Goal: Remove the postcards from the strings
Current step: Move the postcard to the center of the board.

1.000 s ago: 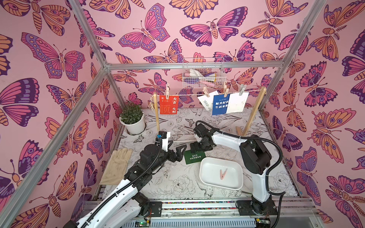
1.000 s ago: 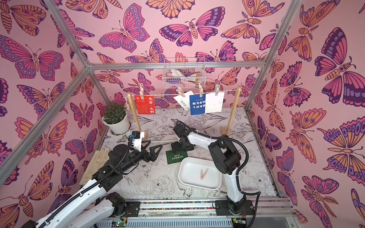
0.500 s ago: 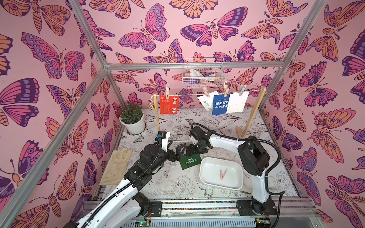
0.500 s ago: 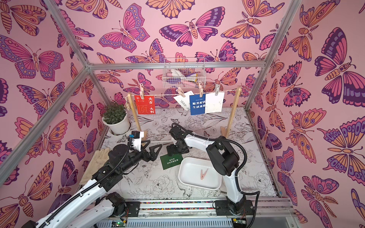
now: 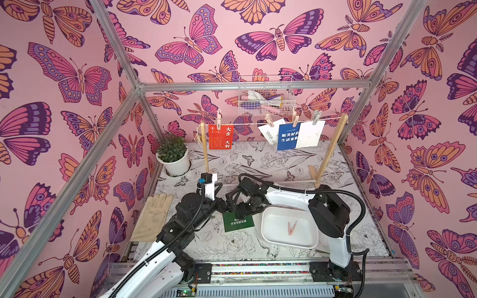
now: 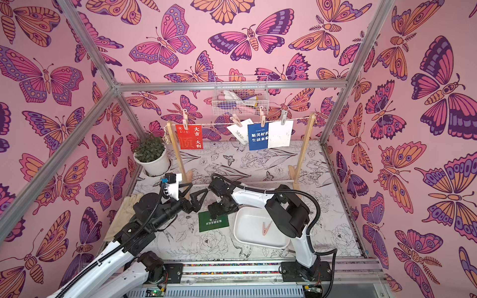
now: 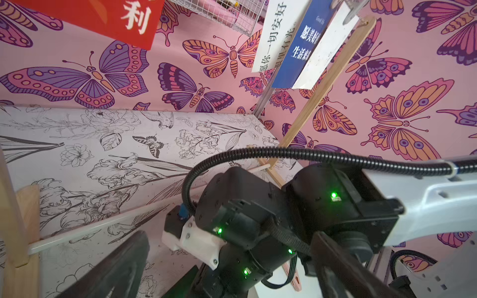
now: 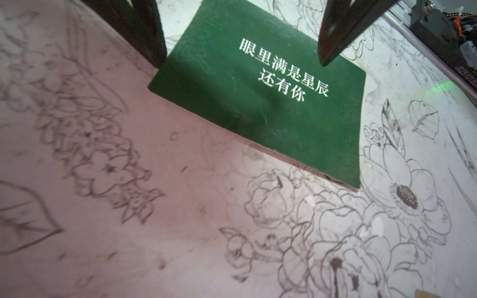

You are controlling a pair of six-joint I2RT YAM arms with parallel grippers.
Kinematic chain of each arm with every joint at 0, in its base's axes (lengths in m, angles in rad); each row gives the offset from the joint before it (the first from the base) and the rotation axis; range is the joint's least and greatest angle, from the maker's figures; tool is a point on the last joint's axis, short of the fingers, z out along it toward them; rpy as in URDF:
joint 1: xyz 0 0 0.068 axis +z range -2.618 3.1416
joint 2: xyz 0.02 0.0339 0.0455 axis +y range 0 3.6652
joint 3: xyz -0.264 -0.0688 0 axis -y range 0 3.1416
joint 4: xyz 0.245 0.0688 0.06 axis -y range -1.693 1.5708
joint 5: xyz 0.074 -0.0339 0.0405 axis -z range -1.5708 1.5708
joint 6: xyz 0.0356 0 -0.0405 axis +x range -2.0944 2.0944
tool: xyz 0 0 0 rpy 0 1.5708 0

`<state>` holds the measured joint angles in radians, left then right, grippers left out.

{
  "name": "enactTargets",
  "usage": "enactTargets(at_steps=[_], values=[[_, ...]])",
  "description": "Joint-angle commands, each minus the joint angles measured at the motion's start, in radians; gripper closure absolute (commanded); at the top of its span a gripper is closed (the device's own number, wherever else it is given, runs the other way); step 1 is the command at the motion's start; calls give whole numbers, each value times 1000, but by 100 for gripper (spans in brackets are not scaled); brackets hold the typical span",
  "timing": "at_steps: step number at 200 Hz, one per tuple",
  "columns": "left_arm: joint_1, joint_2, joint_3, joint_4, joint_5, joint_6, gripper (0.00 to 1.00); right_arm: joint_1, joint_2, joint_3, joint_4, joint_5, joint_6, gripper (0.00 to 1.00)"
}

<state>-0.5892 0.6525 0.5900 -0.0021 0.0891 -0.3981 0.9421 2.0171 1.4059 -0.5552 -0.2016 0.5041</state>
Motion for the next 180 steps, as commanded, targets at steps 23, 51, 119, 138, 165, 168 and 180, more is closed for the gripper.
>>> enactTargets(at_steps=[23, 51, 119, 138, 165, 168, 180], values=[[5, -49, -16, -30, -19, -7, 0, 41, -23, -74, 6, 20, 80, 8], [6, -43, -8, -23, 4, 1, 0, 40, -97, -54, 25, 41, 46, 7], [6, 77, 78, 82, 189, 105, 0, 13, -336, 99, -122, 90, -237, 3], [5, 150, 108, 181, 270, 167, 0, -30, -431, 145, -191, 80, -307, 5], [0, 314, 213, 251, 377, 250, 5, -113, -551, 237, -297, 39, -356, 7], [-2, 330, 223, 261, 379, 252, 6, -118, -560, 244, -306, 36, -363, 7], [-9, 391, 249, 308, 375, 261, 7, -131, -593, 278, -346, 42, -393, 7]])
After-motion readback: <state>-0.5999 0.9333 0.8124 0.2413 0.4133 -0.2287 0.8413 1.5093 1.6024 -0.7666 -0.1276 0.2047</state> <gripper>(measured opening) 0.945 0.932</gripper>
